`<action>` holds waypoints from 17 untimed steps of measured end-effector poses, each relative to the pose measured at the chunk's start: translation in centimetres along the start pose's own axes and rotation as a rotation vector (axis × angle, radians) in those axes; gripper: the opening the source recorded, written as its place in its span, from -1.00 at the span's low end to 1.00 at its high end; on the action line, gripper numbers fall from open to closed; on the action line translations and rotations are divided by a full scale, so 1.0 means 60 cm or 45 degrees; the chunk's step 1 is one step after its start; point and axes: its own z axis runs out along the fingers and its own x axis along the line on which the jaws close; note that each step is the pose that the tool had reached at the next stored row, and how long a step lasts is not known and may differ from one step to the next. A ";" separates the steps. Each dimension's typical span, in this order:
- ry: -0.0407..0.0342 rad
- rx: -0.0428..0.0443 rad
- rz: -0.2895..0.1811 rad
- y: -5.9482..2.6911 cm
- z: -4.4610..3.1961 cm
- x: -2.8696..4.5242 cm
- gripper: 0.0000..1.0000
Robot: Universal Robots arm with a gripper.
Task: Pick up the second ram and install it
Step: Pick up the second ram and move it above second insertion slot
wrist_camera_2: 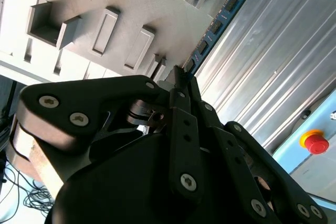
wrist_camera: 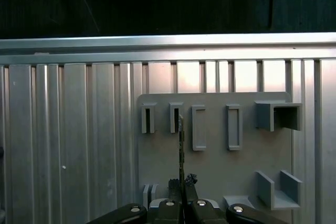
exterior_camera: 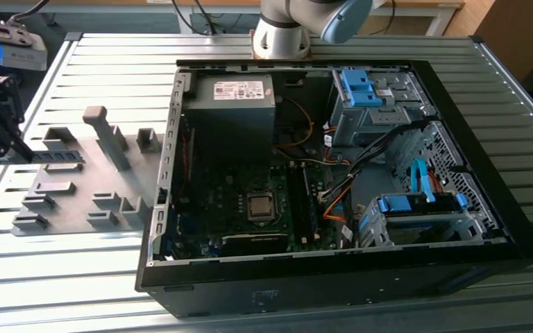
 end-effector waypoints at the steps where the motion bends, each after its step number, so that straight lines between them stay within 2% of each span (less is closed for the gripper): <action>1: 0.0000 0.000 0.000 0.000 0.000 0.000 -0.73; 17: 0.0000 0.000 0.000 0.000 -0.008 0.000 -0.73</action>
